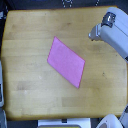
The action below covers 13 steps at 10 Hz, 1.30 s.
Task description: Folding a cloth
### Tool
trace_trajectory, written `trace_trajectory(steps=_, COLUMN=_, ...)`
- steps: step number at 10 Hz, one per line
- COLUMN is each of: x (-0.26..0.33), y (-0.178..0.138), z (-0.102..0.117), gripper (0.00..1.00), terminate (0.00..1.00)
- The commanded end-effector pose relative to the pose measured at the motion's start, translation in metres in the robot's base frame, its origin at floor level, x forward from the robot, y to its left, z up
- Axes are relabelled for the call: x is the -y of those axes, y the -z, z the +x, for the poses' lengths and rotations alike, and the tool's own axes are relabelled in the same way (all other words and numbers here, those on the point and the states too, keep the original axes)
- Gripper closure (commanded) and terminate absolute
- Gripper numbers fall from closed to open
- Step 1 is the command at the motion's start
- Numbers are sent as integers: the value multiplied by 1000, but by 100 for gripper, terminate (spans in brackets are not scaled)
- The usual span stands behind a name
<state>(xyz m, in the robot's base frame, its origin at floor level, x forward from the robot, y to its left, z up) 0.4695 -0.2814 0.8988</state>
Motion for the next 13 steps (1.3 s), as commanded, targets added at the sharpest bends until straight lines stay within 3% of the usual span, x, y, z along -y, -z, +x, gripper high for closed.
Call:
trace_trajectory(steps=1, x=-1, y=1, z=0, gripper=0, terminate=0)
trace_trajectory(steps=2, x=-1, y=7, z=-4, gripper=0, terminate=0)
trace_trajectory(steps=5, x=-11, y=18, z=-45, gripper=0, terminate=0)
trace_trajectory(steps=9, x=-63, y=33, z=-91, gripper=0, terminate=0)
trace_trajectory(steps=11, x=-96, y=36, z=-105, gripper=0, terminate=0)
trace_trajectory(steps=13, x=-121, y=47, z=-98, gripper=0, terminate=0)
